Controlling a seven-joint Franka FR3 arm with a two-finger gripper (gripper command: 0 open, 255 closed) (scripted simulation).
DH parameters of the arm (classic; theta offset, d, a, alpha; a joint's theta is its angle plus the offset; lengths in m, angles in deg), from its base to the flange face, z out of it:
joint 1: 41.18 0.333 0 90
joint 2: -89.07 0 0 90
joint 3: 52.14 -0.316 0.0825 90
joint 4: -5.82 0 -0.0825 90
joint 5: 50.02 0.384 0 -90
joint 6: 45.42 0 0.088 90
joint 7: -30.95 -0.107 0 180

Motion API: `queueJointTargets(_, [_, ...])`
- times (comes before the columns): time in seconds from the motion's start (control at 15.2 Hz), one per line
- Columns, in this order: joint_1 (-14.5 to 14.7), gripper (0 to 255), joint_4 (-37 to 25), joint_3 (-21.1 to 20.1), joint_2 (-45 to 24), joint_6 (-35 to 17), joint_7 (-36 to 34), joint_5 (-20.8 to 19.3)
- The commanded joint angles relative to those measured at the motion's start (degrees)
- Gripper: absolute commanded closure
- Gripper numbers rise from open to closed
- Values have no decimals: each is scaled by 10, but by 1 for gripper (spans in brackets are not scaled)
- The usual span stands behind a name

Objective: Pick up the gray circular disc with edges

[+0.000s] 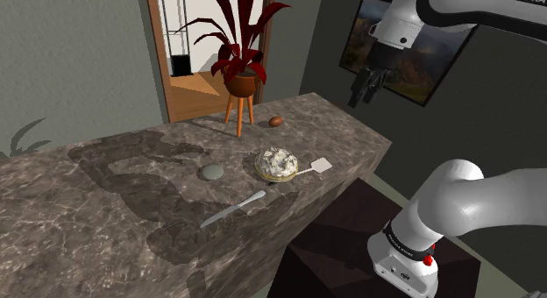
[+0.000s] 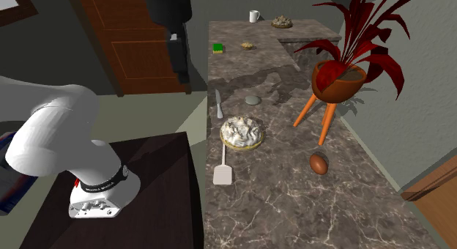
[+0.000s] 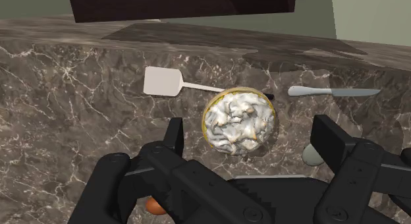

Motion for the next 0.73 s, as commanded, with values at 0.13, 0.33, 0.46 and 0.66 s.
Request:
queueJointTargets(0.13, [7,0,14,-15,-19,-37,-7,8])
queueJointTargets(0.33, [19,0,31,-38,-52,-94,-18,20])
queueJointTargets(0.46, [26,0,37,-53,-79,-131,-26,27])
queueJointTargets(0.66, [36,0,42,-76,-124,-187,-37,34])
